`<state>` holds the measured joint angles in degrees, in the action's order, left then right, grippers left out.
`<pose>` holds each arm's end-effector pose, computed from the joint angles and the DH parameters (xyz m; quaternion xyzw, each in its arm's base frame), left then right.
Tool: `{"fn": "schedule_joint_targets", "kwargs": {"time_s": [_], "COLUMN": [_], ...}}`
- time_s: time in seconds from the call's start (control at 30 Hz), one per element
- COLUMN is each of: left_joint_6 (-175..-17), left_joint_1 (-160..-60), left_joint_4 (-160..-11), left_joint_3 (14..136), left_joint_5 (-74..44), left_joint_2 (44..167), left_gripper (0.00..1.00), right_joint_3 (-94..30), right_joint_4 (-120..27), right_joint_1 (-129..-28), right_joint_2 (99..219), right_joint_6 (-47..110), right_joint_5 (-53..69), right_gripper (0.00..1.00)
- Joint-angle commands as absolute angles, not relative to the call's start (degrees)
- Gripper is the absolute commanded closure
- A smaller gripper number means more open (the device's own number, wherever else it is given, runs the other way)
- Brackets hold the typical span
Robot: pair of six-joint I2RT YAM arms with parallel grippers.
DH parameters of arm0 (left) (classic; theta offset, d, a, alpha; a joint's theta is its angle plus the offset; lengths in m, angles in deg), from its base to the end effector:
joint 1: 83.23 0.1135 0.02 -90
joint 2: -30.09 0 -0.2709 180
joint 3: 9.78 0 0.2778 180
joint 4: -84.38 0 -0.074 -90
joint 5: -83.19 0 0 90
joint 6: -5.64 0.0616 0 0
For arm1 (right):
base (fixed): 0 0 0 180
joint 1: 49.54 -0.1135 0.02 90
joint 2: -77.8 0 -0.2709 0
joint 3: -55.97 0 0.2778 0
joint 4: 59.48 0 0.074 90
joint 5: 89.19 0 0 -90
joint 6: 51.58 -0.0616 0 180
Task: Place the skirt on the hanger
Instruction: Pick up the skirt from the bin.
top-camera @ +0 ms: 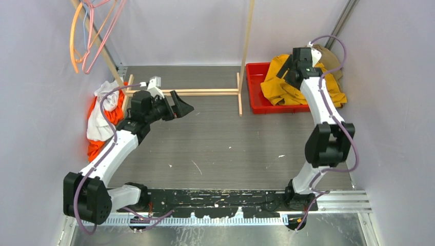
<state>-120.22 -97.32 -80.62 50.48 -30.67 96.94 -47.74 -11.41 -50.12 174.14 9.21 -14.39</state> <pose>0.2952 -0.0998 0.2827 -0.0387 0.8166 -0.3872 0.4264 0.4267 -0.0118 0.3314 0.2762 0.8593 -0.0099 0.4304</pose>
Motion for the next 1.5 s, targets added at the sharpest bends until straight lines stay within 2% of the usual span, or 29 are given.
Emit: {"fn": "schedule_joint_targets", "kwargs": {"time_s": [0.0, 0.17, 0.4, 0.53, 0.63, 0.67, 0.7, 0.73, 0.77, 0.83, 0.87, 1.13, 1.3, 1.47], "left_joint_6": [-123.91, -129.59, -122.91, -121.67, -120.59, -120.5, -120.63, -120.66, -120.66, -119.73, -119.36, -117.45, -117.59, -117.61], "left_joint_1": [-98.11, -99.29, -106.11, -107.69, -108.77, -108.95, -109.04, -109.09, -109.15, -109.75, -110.16, -111.54, -111.56, -111.54], "left_joint_4": [-84.09, -94.58, -74.08, -69.73, -66.73, -66.14, -65.83, -65.76, -65.64, -65.04, -64.36, -60.09, -59.51, -59.0], "left_joint_3": [51.54, 48.27, 54.45, 54.08, 54.59, 54.63, 54.58, 54.58, 54.62, 55.2, 55.54, 57.64, 58.29, 58.86], "left_joint_5": [-35.81, -43.94, -27.01, -19.23, -16.07, -15.59, -15.35, -15.64, -15.65, -15.62, -14.93, -11.05, -11.26, -11.01], "left_joint_2": [98.5, 105.94, 106.26, 104.04, 103.31, 101.49, 100.92, 100.52, 100.3, 99.95, 99.84, 96.73, 96.07, 95.62], "left_gripper": [0.0, 0.01, 0.01, 0.01, 0.01, 0.01, 0.0, 0.01, 0.0, 0.0, 0.01, 0.01, 0.01, 0.0], "right_joint_3": [-57.27, -64.89, -74.22, -77.98, -80.98, -82.27, -83.37, -84.15, -84.1, -82.24, -80.75, -71.51, -73.3, -75.23], "right_joint_4": [-6.26, -5.9, -3.34, -2.09, -1.17, -0.43, 0.35, 1.09, 1.38, 0.67, 0.0, -5.53, -4.33, -4.86], "right_joint_1": [-49.99, -49.91, -49.54, -49.54, -49.55, -49.54, -49.54, -49.54, -49.54, -49.52, -49.56, -51.23, -51.91, -52.05], "right_joint_2": [181.08, 190.1, 201.59, 205.53, 207.4, 208.01, 208.5, 208.68, 208.43, 206.29, 204.69, 182.08, 168.79, 156.8], "right_joint_6": [11.2, 11.82, 11.21, 10.82, 10.85, 11.17, 11.49, 11.45, 11.36, 10.96, 10.63, 12.41, 13.73, 14.21], "right_joint_5": [-19.89, -22.91, -21.43, -19.08, -18.88, -18.61, -18.33, -18.27, -18.01, -17.81, -15.84, -10.37, -7.03, 3.55], "right_gripper": [0.12, 0.06, 0.06, 0.09, 0.23, 0.33, 0.45, 0.63, 0.73, 0.91, 0.97, 0.99, 0.99, 0.99]}}
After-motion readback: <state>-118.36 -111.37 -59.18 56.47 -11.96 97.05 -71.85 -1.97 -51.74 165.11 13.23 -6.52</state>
